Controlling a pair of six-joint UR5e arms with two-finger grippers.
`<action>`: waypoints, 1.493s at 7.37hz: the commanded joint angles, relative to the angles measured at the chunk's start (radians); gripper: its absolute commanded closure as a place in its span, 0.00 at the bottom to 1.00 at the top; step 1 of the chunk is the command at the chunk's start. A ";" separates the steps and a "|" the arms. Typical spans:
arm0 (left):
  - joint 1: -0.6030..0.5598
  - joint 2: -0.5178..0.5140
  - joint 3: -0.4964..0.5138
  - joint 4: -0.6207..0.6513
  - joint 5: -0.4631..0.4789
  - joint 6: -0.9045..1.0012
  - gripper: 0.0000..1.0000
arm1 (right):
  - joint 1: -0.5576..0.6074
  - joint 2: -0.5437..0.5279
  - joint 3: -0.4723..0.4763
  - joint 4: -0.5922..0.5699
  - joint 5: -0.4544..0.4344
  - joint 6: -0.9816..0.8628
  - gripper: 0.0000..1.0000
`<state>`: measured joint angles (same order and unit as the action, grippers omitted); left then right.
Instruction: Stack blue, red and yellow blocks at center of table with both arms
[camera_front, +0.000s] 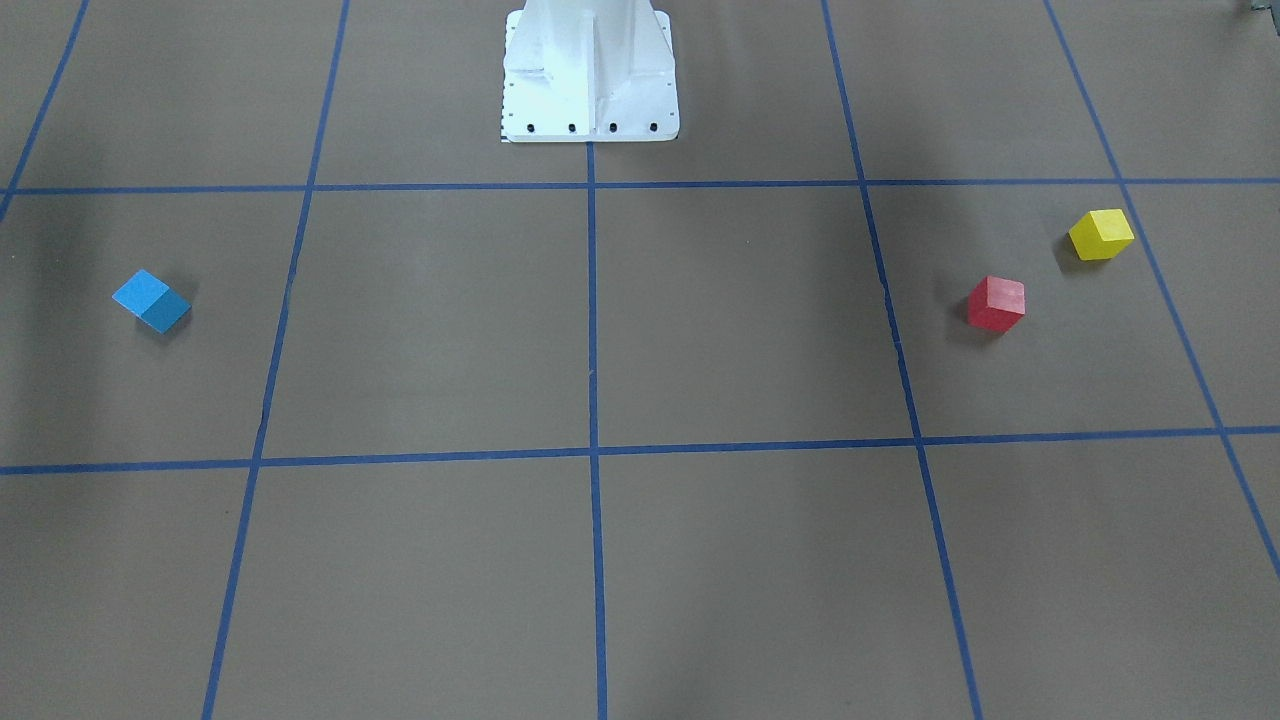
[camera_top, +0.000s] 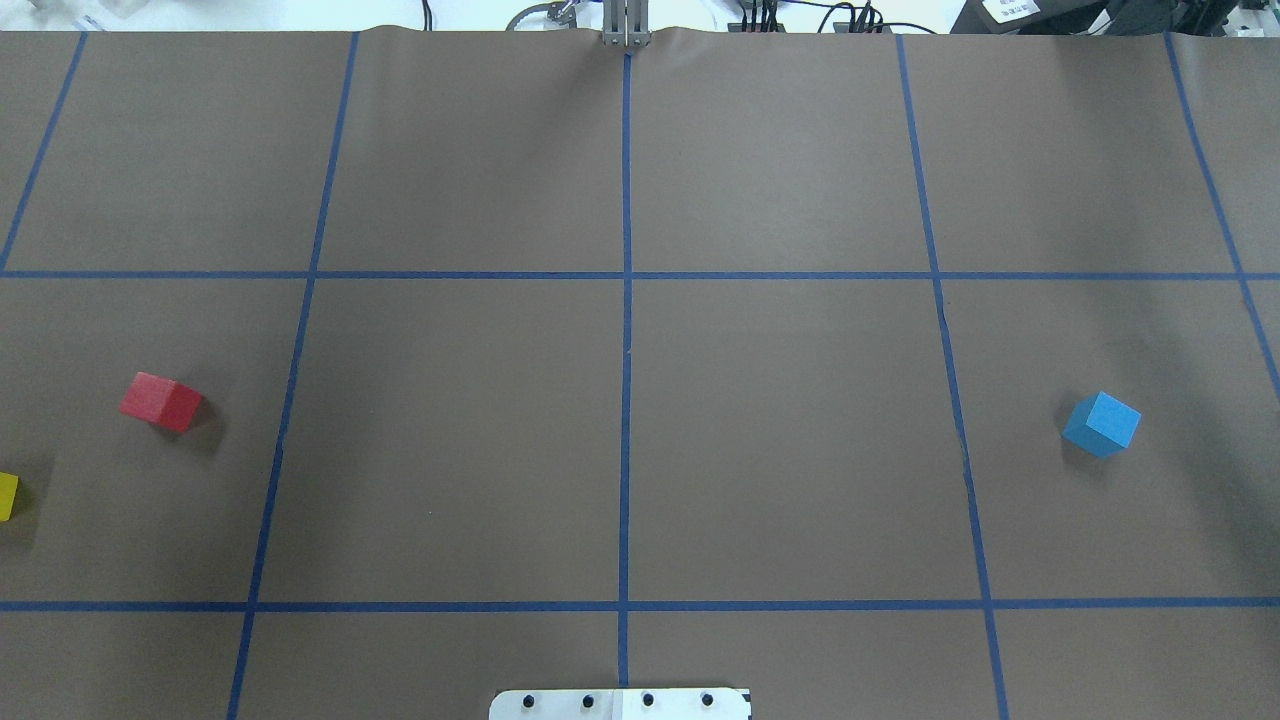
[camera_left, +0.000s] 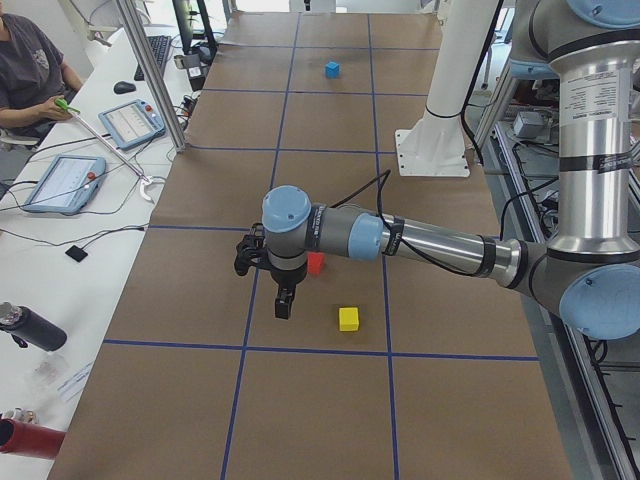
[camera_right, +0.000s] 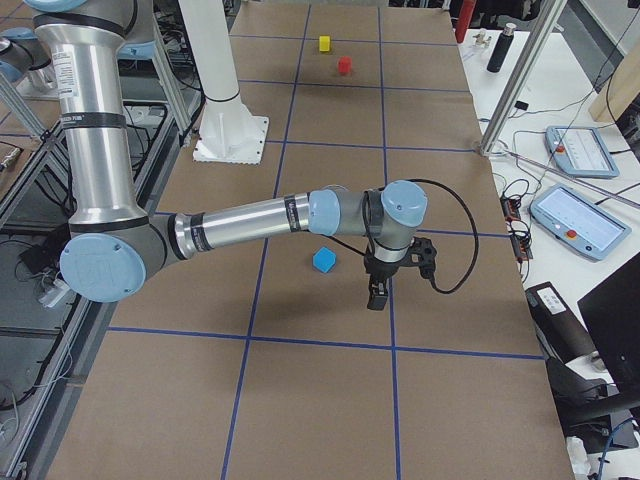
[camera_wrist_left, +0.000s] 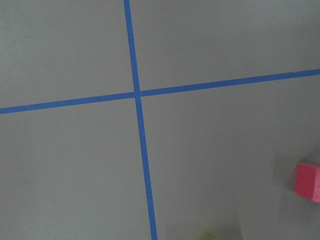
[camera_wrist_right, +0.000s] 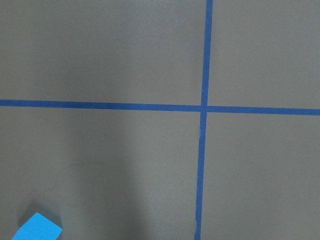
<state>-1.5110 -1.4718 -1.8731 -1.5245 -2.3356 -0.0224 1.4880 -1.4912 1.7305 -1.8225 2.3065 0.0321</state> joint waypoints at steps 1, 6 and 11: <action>-0.001 0.005 -0.006 -0.009 0.002 0.004 0.00 | 0.000 -0.021 0.023 0.000 0.001 0.000 0.00; 0.000 0.015 0.000 -0.014 0.001 -0.002 0.00 | 0.000 -0.041 0.040 0.009 0.010 0.002 0.00; 0.002 0.021 -0.004 -0.019 -0.002 -0.001 0.00 | -0.020 -0.150 0.032 0.237 0.083 0.002 0.00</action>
<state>-1.5107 -1.4513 -1.8766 -1.5430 -2.3377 -0.0230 1.4811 -1.5863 1.7645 -1.7068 2.3693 0.0314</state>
